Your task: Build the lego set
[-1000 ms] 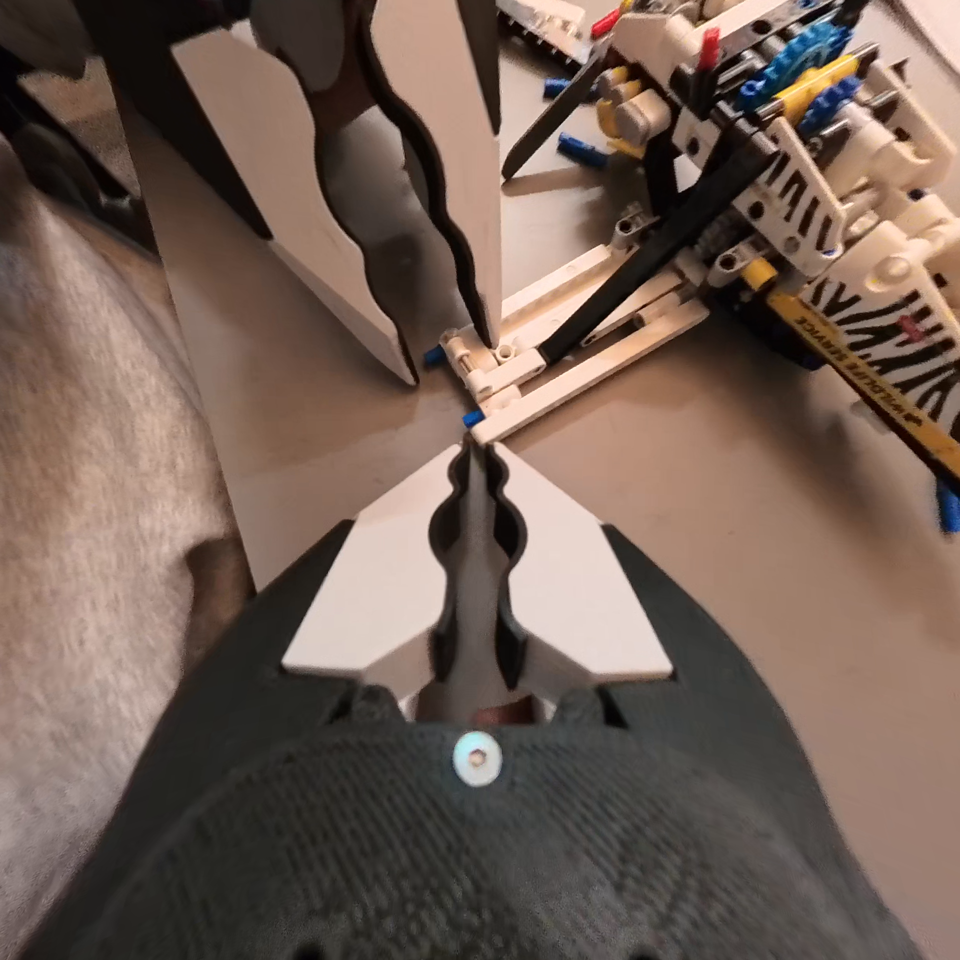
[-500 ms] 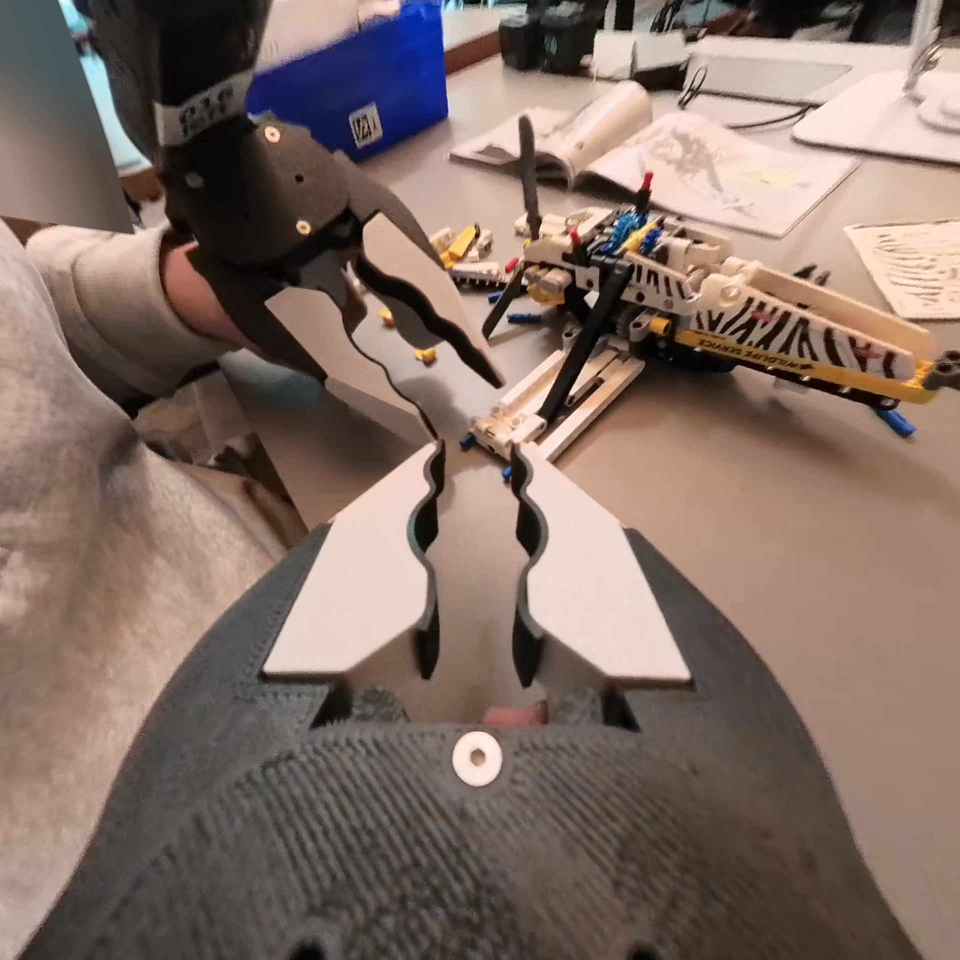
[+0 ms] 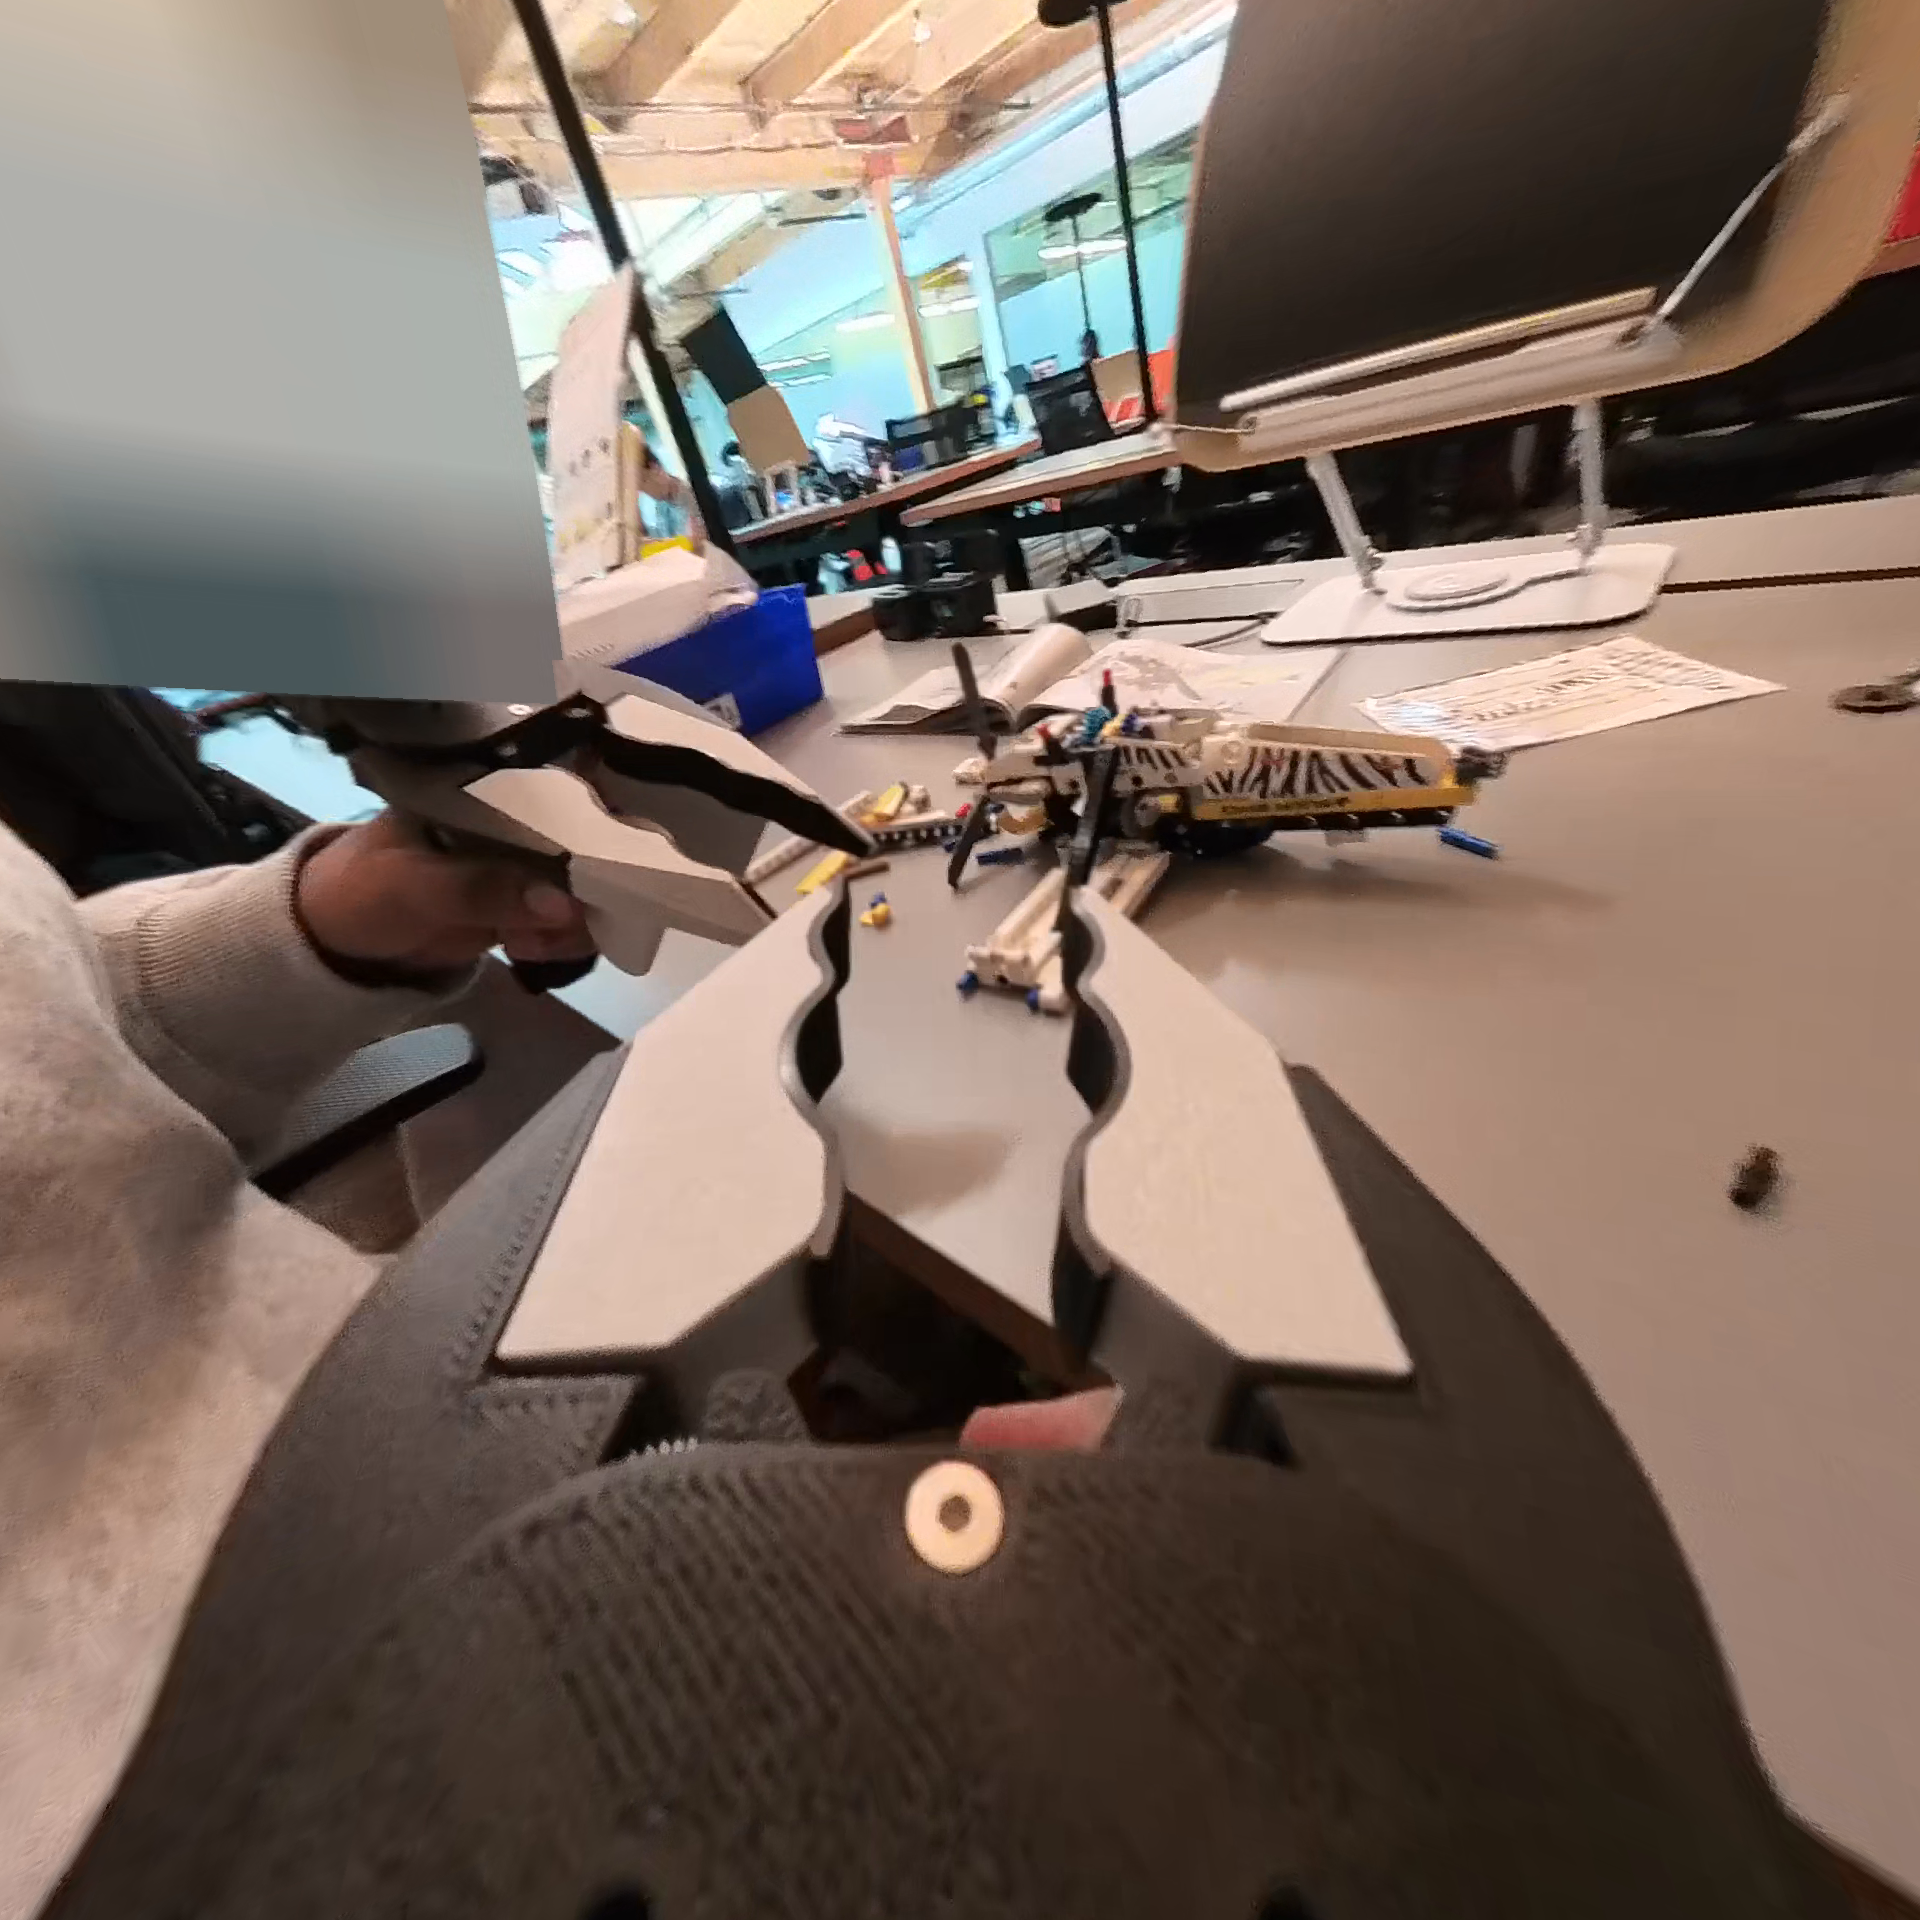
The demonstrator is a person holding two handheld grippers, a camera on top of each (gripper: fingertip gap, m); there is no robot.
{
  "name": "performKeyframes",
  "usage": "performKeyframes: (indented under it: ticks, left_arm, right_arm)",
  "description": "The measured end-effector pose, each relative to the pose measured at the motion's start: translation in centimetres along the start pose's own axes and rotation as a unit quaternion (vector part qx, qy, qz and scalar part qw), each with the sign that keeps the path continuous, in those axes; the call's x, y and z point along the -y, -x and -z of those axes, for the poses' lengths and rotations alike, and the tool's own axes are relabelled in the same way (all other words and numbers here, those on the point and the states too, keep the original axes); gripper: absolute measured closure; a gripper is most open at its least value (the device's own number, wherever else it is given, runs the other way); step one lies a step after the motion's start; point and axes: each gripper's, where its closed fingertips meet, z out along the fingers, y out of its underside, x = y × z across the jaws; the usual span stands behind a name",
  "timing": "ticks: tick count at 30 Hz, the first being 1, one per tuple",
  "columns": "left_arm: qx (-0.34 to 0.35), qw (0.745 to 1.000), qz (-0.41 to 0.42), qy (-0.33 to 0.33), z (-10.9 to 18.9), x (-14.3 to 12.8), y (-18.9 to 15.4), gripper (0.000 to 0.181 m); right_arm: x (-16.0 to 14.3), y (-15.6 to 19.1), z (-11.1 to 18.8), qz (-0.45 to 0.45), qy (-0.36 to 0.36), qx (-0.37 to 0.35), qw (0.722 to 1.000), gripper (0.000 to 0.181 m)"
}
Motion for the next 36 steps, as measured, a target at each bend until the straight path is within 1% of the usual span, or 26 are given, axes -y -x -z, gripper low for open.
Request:
performKeyframes:
  ticks: [3, 5, 6, 8, 10, 12, 15, 18, 20, 22, 24, 26, 28, 31, 33, 34, 35, 36]
  left_arm:
    - [-0.025, 0.999, 0.022, -0.018, 0.3, 0.1, -3.7, 0.135]
    - [-0.034, 0.998, 0.037, -0.035, 0.8, 0.0, -6.6, 0.132]
    - [-0.036, 0.998, 0.042, -0.043, 1.1, -0.1, -8.1, 0.129]
    - [-0.032, 0.997, 0.05, -0.051, 1.8, -0.6, -11.2, 0.114]
    - [-0.023, 0.997, 0.05, -0.051, 2.6, -1.2, -14.2, 0.102]
    - [-0.027, 0.997, 0.046, -0.048, 3.4, -1.6, -18.0, 0.095]
    - [-0.043, 0.997, 0.029, -0.06, 4.8, -1.7, -25.0, 0.089]
    - [-0.034, 0.995, 0.014, -0.09, 6.0, -1.8, -32.0, 0.089]
    - [-0.027, 0.995, 0.007, -0.097, 6.6, -2.4, -36.5, 0.089]
    - [-0.023, 0.996, 0.0, -0.092, 7.2, -3.2, -40.9, 0.089]
    - [-0.005, 0.996, -0.009, -0.088, 8.2, -4.1, -44.6, 0.088]
    - [0.022, 0.995, -0.018, -0.095, 9.3, -4.8, -47.2, 0.088]
    - [0.038, 0.993, -0.025, -0.105, 10.0, -5.4, -49.2, 0.088]
    - [0.019, 0.995, -0.011, -0.098, 9.5, -6.3, -52.1, 0.088]
    - [-0.008, 0.997, 0.011, -0.078, 8.9, -7.0, -54.4, 0.084]
    - [-0.006, 0.997, 0.018, -0.075, 8.7, -7.3, -55.2, 0.082]
    - [0.013, 0.997, 0.025, -0.077, 8.7, -7.5, -55.4, 0.079]
    - [0.031, 0.996, 0.027, -0.078, 8.6, -7.8, -55.5, 0.077]
  right_arm:
    - [-0.9, 0.6, 2.9, 0.025, 0.026, -0.056, 0.998, 0.138]
    - [-1.8, 1.4, 5.5, 0.057, 0.047, -0.101, 0.992, 0.137]
    - [-2.2, 1.9, 7.0, 0.084, 0.057, -0.122, 0.987, 0.141]
    - [-2.9, 2.7, 10.2, 0.138, 0.074, -0.176, 0.972, 0.152]
    - [-3.2, 4.0, 13.4, 0.165, 0.08, -0.215, 0.959, 0.152]
    - [-3.3, 6.4, 16.3, 0.147, 0.073, -0.218, 0.962, 0.149]
    - [-3.5, 10.5, 20.9, 0.116, 0.062, -0.202, 0.971, 0.144]
    - [-3.7, 14.0, 26.3, 0.143, 0.056, -0.205, 0.967, 0.142]
    - [-2.8, 16.1, 29.1, 0.172, 0.035, -0.197, 0.965, 0.141]
    - [-2.7, 17.7, 31.6, 0.194, 0.037, -0.19, 0.962, 0.14]
    - [-2.4, 18.9, 34.0, 0.209, 0.034, -0.19, 0.959, 0.139]
    - [-2.5, 19.9, 36.4, 0.211, 0.029, -0.188, 0.959, 0.139]
    - [-3.1, 20.2, 38.7, 0.21, 0.028, -0.19, 0.959, 0.139]
    - [-4.3, 18.7, 42.8, 0.238, 0.036, -0.23, 0.943, 0.139]
    - [-4.7, 16.4, 45.6, 0.262, 0.037, -0.265, 0.927, 0.141]
    - [-4.9, 14.9, 47.2, 0.27, 0.038, -0.284, 0.919, 0.141]
    - [-5.4, 13.4, 48.7, 0.273, 0.042, -0.296, 0.914, 0.14]
    - [-6.2, 11.9, 49.9, 0.269, 0.045, -0.295, 0.916, 0.134]
